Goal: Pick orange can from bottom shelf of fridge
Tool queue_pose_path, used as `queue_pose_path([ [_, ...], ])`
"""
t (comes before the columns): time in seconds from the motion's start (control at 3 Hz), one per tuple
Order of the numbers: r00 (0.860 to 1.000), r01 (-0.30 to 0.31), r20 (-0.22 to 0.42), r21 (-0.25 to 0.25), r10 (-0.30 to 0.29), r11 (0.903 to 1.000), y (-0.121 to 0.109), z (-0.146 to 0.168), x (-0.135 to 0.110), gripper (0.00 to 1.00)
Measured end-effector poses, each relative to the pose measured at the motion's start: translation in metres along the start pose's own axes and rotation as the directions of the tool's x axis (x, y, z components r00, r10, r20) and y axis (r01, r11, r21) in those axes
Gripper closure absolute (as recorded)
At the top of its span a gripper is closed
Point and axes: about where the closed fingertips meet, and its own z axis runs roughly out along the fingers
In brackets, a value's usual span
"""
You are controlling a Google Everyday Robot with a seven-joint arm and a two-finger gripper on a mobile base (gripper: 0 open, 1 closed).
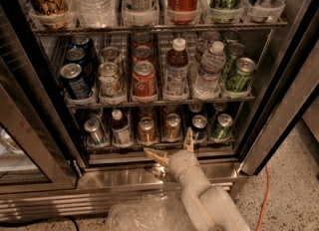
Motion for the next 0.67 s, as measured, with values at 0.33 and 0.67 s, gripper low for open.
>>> queue_pose_path([
  [0.33, 1.000, 0.003, 0.011, 0.055, -0.004, 0.9985, -0.0121, 0.0113, -0.0010, 0.00],
  [0.67, 1.000, 0.003, 0.011, 0.055, -0.004, 0.9985, -0.0121, 0.0113, -0.0010, 0.06],
])
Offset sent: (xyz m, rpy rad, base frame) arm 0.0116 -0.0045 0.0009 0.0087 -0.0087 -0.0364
